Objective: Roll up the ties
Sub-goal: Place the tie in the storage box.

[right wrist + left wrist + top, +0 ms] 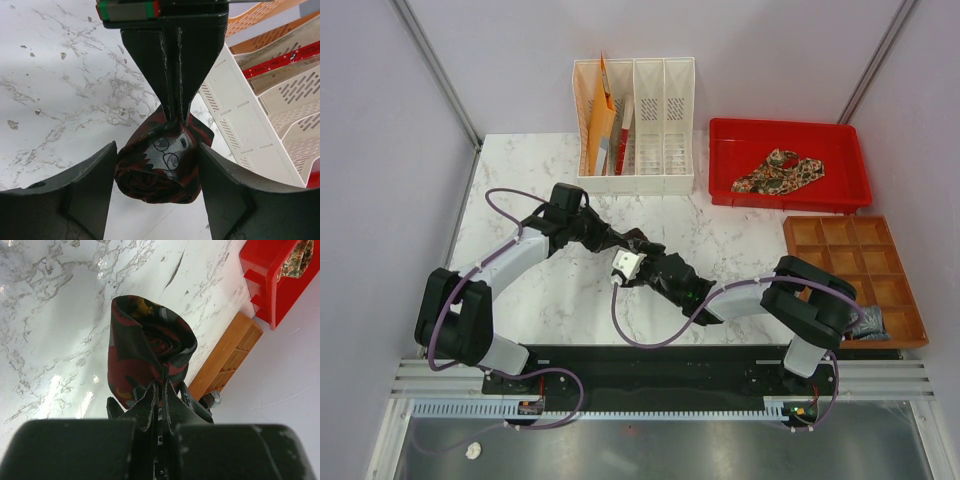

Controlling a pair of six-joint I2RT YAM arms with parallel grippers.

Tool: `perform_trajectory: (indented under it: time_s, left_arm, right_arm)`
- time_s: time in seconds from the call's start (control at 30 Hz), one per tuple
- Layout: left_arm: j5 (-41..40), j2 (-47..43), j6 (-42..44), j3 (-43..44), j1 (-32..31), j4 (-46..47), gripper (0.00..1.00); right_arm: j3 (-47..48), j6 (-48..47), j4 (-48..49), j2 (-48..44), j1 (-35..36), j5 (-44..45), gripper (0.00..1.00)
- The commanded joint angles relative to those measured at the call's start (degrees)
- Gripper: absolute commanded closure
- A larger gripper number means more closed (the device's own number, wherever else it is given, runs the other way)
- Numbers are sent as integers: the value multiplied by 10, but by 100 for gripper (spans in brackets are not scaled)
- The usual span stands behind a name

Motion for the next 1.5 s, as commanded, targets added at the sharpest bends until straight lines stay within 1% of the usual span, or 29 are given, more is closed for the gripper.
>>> perform_trajectory:
  time_s: [0.0,0.1,0.2,0.23,0.3,0.5,0.6,0.67,0.7,0.77,0.8,0.87,0.9,0.93,0.97,1.0,1.07,1.1,1.3,1.33,1.47]
  left_arm:
    - [0,-14,-23,7,-3,4,98]
    - [0,-9,-24,11,-4,5,98]
    - [1,-4,-24,16,-4,5,98]
    - [-1,-2,-26,16,-4,5,98]
    - [3,0,-29,17,-4,5,98]
    - [8,-4,-30,12,-4,8,98]
    - [10,-6,-33,9,-5,9,98]
    - [12,-7,-32,7,-5,11,98]
    - [11,-7,-35,6,-5,11,98]
    - [14,-8,-35,7,-5,17,98]
    - [16,-7,-34,7,-5,17,98]
    - [18,-7,-34,10,-5,19,98]
    - [19,-6,-34,10,-5,21,98]
    - [19,-7,-34,8,-5,20,98]
    - [21,-6,-34,9,-5,21,98]
    - [24,-8,-34,7,-6,21,98]
    - [24,-11,-34,6,-5,22,98]
    - [24,-11,-35,5,-5,23,98]
    - [24,-11,-36,10,-4,34,98]
    - [24,-11,-36,10,-4,34,97]
    - [28,-12,-34,10,-3,45,83]
  right_arm:
    - [20,-1,18,9,1,23,30]
    - [24,14,17,9,1,23,28]
    - [24,34,16,4,1,13,22]
    - [27,39,10,1,1,9,18]
    - [30,57,1,-4,1,8,15]
    - [36,81,6,7,0,20,15]
    - [39,79,16,19,0,29,20]
    - [43,75,18,25,0,33,26]
    - [44,74,19,28,0,38,33]
    - [47,69,18,37,0,48,37]
    - [46,67,21,38,-1,56,45]
    - [47,67,21,38,0,63,54]
    - [48,67,20,37,0,64,57]
    - [49,67,15,34,0,65,58]
    - [50,68,10,33,0,65,60]
    - [49,68,8,33,0,65,75]
    - [50,71,-7,28,0,65,88]
    - [49,75,-10,27,-1,65,100]
    - [44,75,-26,10,-5,45,100]
    - [45,75,-33,8,-9,43,100]
    - [49,83,-59,-7,-22,21,100]
